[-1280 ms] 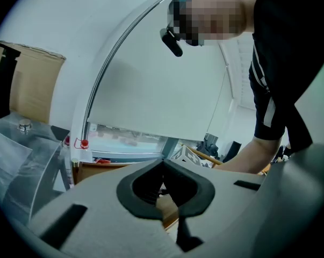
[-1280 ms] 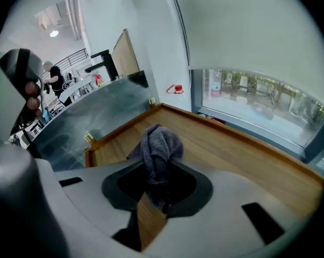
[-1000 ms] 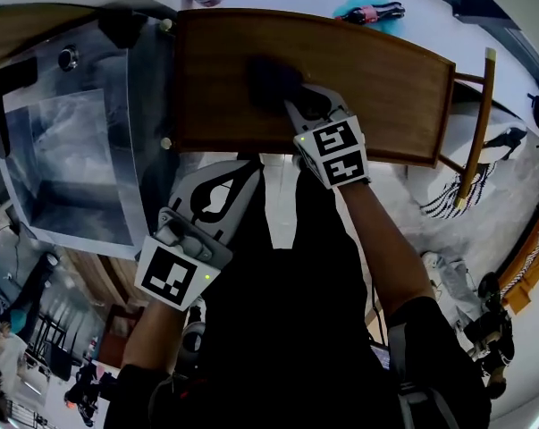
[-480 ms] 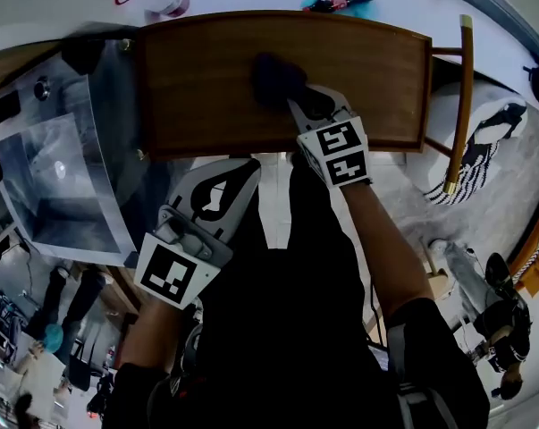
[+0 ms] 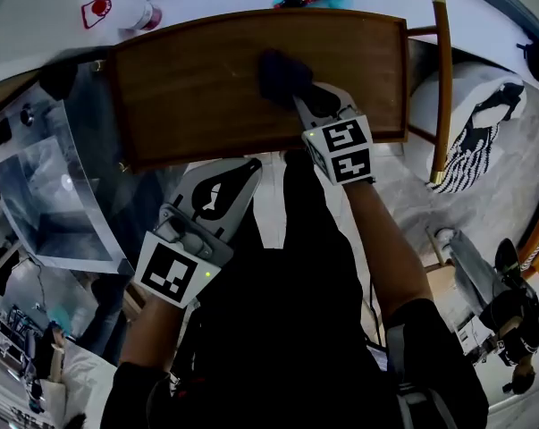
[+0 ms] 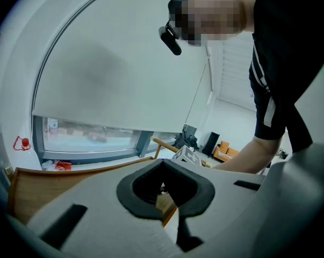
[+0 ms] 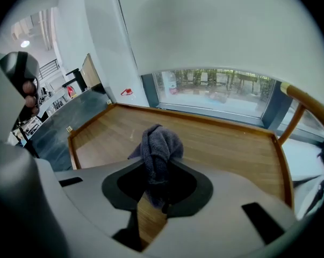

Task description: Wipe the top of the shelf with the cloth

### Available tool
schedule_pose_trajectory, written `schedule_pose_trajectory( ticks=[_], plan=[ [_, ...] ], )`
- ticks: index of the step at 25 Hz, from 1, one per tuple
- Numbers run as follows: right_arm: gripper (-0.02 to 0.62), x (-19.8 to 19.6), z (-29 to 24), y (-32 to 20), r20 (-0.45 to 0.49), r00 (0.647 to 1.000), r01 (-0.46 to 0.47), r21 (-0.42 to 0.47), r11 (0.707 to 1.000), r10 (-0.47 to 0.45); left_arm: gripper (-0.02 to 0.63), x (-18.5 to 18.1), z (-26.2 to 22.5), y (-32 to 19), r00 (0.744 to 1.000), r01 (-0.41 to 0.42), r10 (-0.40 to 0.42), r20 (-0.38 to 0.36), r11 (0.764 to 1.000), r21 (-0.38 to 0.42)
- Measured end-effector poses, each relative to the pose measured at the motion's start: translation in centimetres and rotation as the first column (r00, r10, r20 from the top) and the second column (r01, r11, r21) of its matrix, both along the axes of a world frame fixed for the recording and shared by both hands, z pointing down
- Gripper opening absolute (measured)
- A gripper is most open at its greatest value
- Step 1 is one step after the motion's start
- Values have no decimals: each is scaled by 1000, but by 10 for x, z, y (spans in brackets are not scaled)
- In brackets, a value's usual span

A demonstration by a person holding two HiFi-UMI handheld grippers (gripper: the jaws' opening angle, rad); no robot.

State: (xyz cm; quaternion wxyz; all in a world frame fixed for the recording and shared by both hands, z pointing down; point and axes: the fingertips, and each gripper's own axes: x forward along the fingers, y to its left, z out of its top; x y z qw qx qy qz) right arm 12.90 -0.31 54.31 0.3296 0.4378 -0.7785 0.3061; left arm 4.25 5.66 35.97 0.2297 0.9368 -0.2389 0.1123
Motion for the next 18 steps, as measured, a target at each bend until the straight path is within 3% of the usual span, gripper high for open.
schedule_pose_trajectory(
  ticks=[18],
  plan=[
    [83,113,2,10,-49,982,-180,10,984,180,18,78,1,4,992,-128,128,9,992,0]
  ],
)
